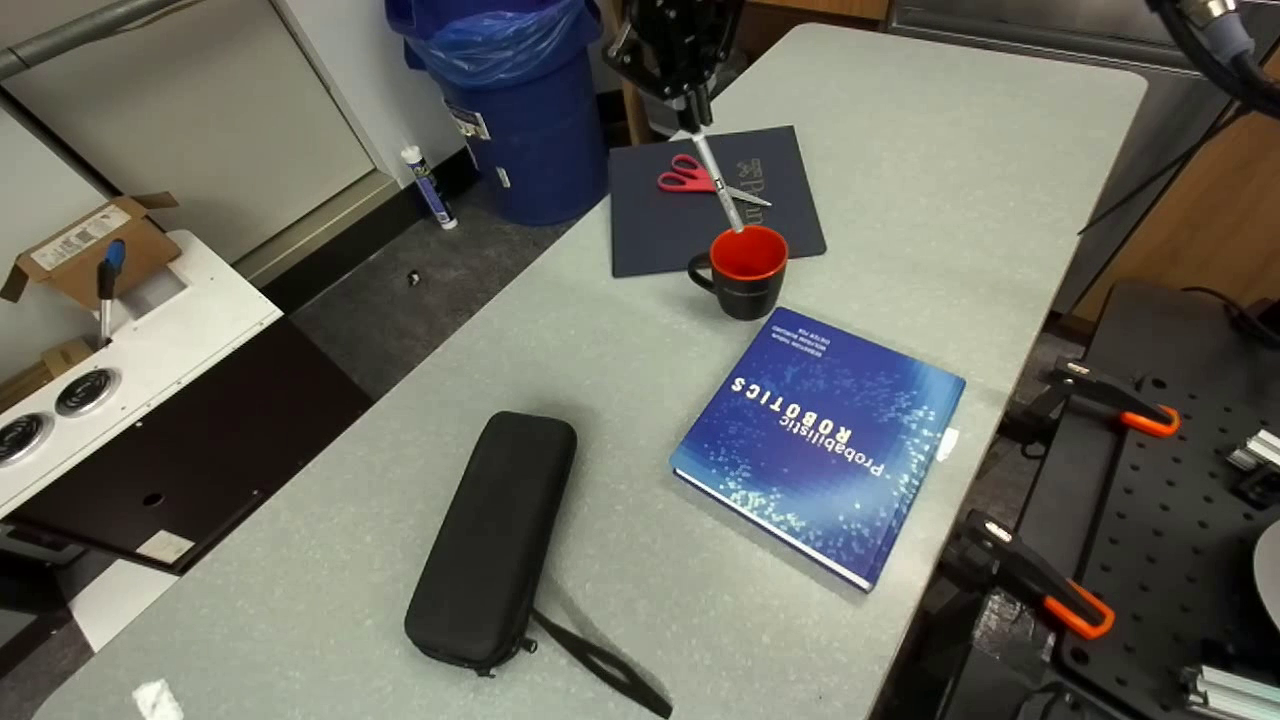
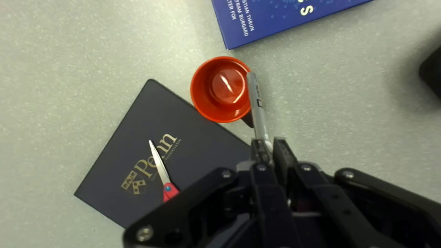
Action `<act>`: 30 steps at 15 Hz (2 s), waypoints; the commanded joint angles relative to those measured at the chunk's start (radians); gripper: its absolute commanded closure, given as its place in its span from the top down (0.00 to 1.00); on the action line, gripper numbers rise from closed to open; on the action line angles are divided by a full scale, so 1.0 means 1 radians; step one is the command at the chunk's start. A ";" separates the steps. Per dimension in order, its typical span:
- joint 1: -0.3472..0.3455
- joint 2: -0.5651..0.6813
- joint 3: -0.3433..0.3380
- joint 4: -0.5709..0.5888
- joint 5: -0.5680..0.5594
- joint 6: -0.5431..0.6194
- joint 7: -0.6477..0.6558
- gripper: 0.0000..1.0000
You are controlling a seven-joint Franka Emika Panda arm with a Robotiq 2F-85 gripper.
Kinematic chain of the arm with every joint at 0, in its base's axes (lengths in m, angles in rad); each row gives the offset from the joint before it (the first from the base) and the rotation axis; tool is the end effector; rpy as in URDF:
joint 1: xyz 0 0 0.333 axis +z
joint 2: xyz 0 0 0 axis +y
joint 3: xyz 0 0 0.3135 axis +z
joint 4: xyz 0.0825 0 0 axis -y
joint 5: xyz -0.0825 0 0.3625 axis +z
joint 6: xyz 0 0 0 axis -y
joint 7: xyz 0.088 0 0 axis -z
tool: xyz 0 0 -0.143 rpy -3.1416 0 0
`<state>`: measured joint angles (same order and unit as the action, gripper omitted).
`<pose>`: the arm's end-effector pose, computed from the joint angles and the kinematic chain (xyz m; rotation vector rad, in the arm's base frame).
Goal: Remove the pen from the mug cup
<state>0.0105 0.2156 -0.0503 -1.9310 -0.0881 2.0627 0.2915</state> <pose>0.5718 -0.0294 0.3440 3.0121 -0.4332 -0.1100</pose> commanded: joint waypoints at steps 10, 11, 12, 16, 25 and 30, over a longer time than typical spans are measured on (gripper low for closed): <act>0.084 0.417 0.068 0.252 0.017 -0.025 -0.031 0.02; 0.087 0.448 0.064 0.281 0.016 -0.028 -0.026 0.02; 0.089 0.473 0.061 0.307 0.016 -0.028 -0.022 0.02; 0.096 0.547 0.047 0.392 0.014 -0.029 -0.008 0.02; 0.097 0.581 0.026 0.457 0.016 -0.018 0.004 0.73; 0.097 0.580 0.020 0.467 0.018 -0.022 0.012 1.00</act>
<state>0.0926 0.7745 -0.0125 -1.5097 -0.0783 2.0656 0.2878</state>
